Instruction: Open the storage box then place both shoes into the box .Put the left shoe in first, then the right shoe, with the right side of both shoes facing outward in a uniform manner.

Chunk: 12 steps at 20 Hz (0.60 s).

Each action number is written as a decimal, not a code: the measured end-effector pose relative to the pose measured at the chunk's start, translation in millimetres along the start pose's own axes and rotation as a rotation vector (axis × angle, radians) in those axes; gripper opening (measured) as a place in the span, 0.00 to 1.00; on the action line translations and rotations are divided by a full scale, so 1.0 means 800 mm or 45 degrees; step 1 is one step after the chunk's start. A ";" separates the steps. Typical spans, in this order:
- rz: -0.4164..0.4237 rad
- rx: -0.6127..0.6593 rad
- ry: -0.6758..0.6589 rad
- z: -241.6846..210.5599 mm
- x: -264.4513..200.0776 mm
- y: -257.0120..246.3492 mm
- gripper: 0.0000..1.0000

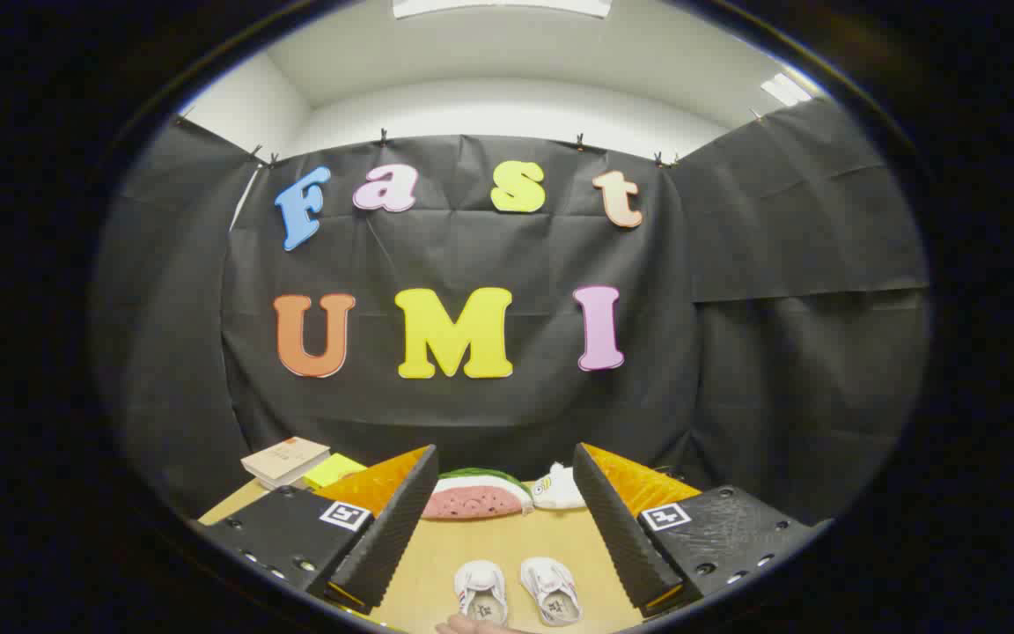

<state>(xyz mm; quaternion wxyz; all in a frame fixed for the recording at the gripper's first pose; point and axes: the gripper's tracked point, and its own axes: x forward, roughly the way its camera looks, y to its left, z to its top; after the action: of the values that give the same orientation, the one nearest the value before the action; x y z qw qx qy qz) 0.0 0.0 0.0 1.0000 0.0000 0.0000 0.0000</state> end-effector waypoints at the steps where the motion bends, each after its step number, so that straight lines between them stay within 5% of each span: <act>1: 0.000 -0.006 0.004 -0.003 0.002 -0.001 0.95; 12: 0.096 -0.034 0.052 -0.027 0.016 0.000 0.95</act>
<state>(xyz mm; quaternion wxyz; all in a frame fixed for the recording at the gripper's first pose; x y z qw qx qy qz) 12.4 0.1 -21.7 0.9990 -0.0135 0.0205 0.0378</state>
